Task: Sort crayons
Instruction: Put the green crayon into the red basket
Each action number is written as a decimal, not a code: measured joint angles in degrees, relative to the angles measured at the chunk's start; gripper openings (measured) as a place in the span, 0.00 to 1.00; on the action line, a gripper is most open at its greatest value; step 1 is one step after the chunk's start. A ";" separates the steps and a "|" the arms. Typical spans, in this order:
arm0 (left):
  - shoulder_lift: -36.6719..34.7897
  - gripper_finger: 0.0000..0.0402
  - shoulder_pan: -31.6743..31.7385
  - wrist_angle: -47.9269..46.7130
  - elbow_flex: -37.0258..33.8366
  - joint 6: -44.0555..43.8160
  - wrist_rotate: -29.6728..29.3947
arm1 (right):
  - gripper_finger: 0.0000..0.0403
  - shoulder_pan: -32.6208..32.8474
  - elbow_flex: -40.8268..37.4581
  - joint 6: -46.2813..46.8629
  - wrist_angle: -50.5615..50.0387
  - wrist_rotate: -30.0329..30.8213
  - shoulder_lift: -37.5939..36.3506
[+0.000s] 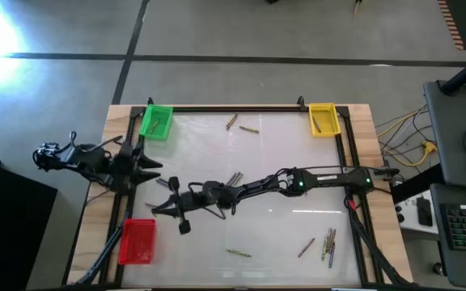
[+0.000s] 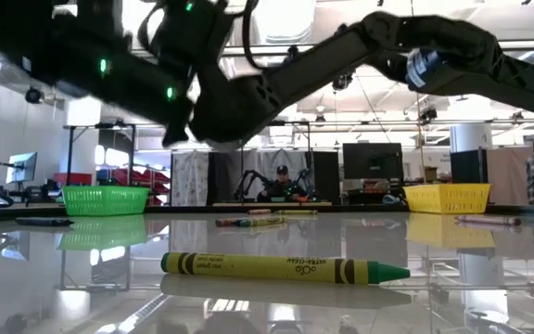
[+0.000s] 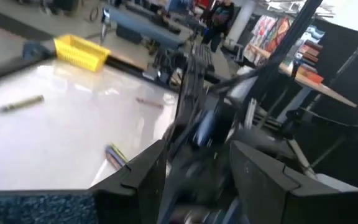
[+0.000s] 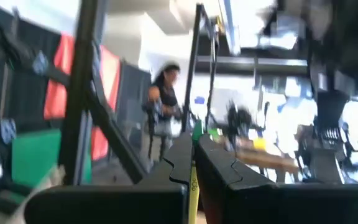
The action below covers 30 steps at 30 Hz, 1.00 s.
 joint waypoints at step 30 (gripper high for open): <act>4.19 0.35 -0.24 15.33 -14.26 1.86 6.85 | 0.02 -2.97 -45.68 4.87 9.36 12.53 -28.37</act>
